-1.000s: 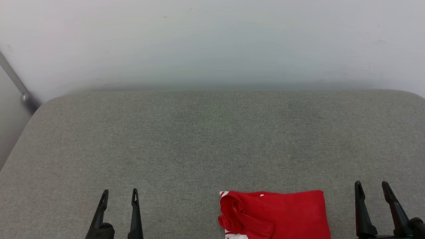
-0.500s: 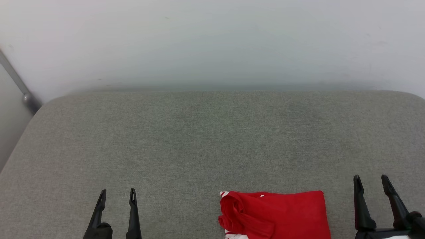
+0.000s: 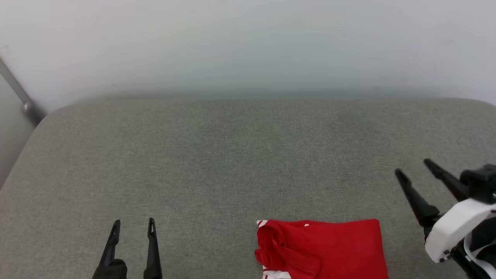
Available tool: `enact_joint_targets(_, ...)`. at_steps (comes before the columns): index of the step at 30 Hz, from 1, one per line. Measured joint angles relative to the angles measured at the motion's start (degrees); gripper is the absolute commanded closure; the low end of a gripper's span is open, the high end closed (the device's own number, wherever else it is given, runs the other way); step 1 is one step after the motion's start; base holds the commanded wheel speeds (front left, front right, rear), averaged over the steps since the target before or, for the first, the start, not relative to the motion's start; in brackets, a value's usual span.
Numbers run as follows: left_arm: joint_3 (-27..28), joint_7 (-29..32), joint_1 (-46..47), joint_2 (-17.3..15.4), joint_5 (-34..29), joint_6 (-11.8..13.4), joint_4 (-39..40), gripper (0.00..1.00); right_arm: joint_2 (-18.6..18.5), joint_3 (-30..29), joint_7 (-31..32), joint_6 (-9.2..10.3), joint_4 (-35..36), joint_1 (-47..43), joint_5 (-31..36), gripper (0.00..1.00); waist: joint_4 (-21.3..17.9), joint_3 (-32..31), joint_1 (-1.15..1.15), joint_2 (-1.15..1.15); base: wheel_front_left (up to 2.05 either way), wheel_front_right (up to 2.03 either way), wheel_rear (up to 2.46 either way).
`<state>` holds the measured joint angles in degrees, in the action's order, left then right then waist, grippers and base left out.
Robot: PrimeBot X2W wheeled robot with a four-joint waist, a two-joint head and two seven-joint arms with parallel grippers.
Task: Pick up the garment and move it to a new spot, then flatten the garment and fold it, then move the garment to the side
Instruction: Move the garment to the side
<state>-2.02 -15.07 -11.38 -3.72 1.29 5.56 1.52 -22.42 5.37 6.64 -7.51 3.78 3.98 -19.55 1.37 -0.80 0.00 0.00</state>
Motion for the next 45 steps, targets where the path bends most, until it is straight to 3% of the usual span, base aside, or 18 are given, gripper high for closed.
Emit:
enact_joint_targets(6, 0.6, 0.0, 0.4, 0.1, 0.1, 0.0, 0.4, 0.0, -8.4, 5.2, 24.1, 0.0, 1.4, 2.1, -17.7, 0.0, 0.0, 1.8, 0.0, 0.0, 0.0, 0.0, 0.0)
enact_joint_targets(12, 0.7, 0.0, 3.1, 0.2, 0.1, -0.6, 0.9, 0.0, -13.2, 7.0, 37.4, 0.01, -1.0, 2.3, -28.9, 0.0, 0.5, 5.0, 0.0, 0.0, 0.0, 0.0, 0.0)
enact_joint_targets(21, 0.5, 0.0, 6.7, 0.4, 0.0, -1.2, 1.6, 0.0, -11.3, 9.3, 41.3, 0.01, -6.3, 1.6, -38.5, 0.0, 2.4, 10.6, 0.0, 0.0, 0.0, 0.0, 0.0)
enact_joint_targets(25, 0.5, 0.0, 8.7, 0.4, 0.0, -1.6, 1.5, 0.0, -9.1, 10.2, 40.7, 0.01, -8.4, 2.3, -40.7, 0.0, 3.6, 13.3, 0.01, 0.0, 0.0, 0.0, 0.0)
enact_joint_targets(31, 0.4, 0.0, 10.3, 0.5, 0.0, -1.9, 1.4, 0.0, -9.5, 13.0, 41.3, -0.03, -9.4, 4.1, -42.3, 0.0, 5.3, 16.6, 0.0, 0.0, 0.0, 0.0, 0.0)
enact_joint_targets(32, 0.3, 0.0, 10.6, 0.5, 0.0, -1.9, 1.4, 0.0, -9.9, 13.7, 41.4, -0.05, -9.4, 4.4, -42.4, 0.07, 5.6, 17.0, 0.0, 0.0, 0.0, 0.0, 0.0)
enact_joint_targets(33, 0.3, 0.0, 10.8, 0.5, 0.0, -1.9, 1.4, 0.0, -10.3, 14.2, 41.3, -0.05, -9.4, 4.5, -42.5, 0.77, 5.8, 17.3, 0.0, 0.0, 0.0, 0.0, 0.0)
enact_joint_targets(34, 0.3, 0.0, 10.8, 0.5, 0.0, -1.9, 1.4, 0.0, -10.6, 14.6, 41.1, -0.05, -9.4, 4.7, -42.6, 1.0, 6.0, 17.6, 0.0, 0.0, 0.0, 0.0, 0.0)
enact_joint_targets(45, 0.4, 0.0, 10.3, 0.7, 0.1, -1.3, 0.5, 0.0, -14.1, 19.9, 35.9, -0.03, -7.7, 6.7, -43.0, 1.0, 5.0, 15.4, 0.0, 0.0, 0.0, 0.0, 0.0)
